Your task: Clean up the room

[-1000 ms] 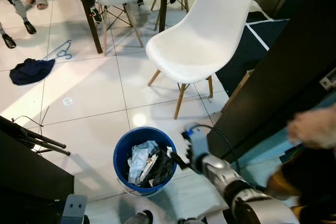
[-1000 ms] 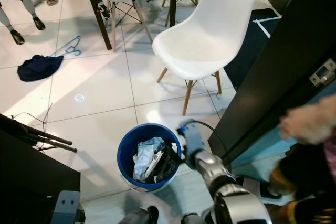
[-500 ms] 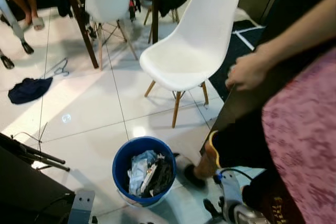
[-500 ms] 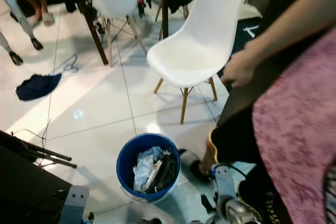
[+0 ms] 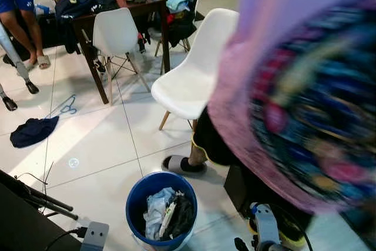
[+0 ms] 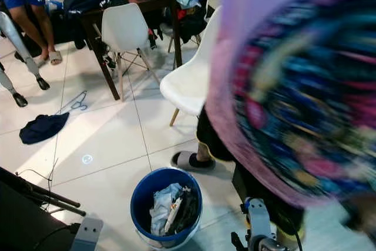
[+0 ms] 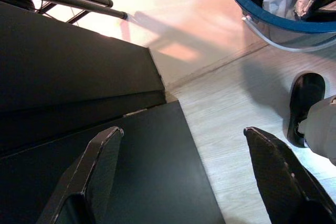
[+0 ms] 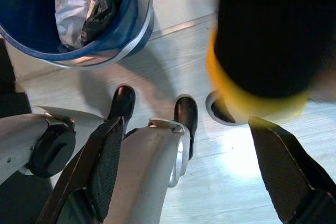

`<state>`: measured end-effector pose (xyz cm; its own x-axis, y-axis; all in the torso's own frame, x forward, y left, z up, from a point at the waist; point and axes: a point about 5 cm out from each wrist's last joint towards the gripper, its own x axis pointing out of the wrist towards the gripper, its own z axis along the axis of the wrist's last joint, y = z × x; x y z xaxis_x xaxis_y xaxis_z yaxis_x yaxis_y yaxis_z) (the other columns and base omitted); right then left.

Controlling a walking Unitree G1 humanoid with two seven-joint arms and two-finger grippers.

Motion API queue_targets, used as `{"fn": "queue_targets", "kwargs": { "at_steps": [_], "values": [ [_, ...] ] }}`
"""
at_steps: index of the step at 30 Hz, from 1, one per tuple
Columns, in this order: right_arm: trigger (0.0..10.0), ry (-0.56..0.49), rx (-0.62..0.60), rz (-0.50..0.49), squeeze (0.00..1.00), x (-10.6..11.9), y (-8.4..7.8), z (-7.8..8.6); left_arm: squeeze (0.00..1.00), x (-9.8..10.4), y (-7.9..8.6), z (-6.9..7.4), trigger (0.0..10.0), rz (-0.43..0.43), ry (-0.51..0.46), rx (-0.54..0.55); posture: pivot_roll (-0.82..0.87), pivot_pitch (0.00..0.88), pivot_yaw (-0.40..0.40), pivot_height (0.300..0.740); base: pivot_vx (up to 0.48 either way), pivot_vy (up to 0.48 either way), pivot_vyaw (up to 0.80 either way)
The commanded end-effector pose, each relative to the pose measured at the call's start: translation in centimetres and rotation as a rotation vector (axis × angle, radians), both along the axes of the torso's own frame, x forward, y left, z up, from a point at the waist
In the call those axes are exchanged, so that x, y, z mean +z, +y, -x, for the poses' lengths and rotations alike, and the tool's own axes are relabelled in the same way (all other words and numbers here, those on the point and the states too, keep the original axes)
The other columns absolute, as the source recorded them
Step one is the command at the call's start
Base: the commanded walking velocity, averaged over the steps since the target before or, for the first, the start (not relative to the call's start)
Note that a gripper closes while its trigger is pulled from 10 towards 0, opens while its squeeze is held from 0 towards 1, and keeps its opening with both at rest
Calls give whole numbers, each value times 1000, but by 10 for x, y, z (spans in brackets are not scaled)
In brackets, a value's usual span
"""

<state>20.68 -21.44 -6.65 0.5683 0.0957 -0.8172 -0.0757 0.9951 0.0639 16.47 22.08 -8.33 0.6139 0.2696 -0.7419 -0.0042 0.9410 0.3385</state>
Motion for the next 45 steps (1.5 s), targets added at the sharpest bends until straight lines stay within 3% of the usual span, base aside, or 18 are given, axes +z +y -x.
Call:
{"fn": "queue_targets", "kwargs": {
  "at_steps": [1, 15, 24, 29, 39, 45],
  "values": [
    [10000, 26, -31, -4, 0, -4, -3, 7, 0, -3, 5, 8, 10000, -14, 46, -8, -82, 66, 25, 740, 0, 0, 0],
    [10000, 72, -76, 24, 0, -11, -7, 21, 0, -8, 6, 16, 10000, -14, 127, -7, -103, 26, 22, 740, 0, 0, 0],
    [10000, 81, -93, 64, 0, -11, -13, 23, 0, -13, -10, 18, 10000, 23, 170, -29, -125, 9, 24, 740, -438, 0, 0],
    [10000, 95, -103, 77, 0, -13, -12, 28, 0, -14, -18, 17, 10000, 35, 180, -73, -126, 0, 33, 740, -422, 0, 0],
    [10000, 124, -113, 116, 0, -16, -13, 34, 0, -12, -13, 13, 10000, 32, 178, -76, -125, 0, 43, 740, -414, 0, 0],
    [10000, 149, -123, 139, 0, -18, -14, 38, 0, -10, -20, 5, 10000, 81, 155, -104, -130, 0, 50, 740, 0, 0, -788]
  ]
}}
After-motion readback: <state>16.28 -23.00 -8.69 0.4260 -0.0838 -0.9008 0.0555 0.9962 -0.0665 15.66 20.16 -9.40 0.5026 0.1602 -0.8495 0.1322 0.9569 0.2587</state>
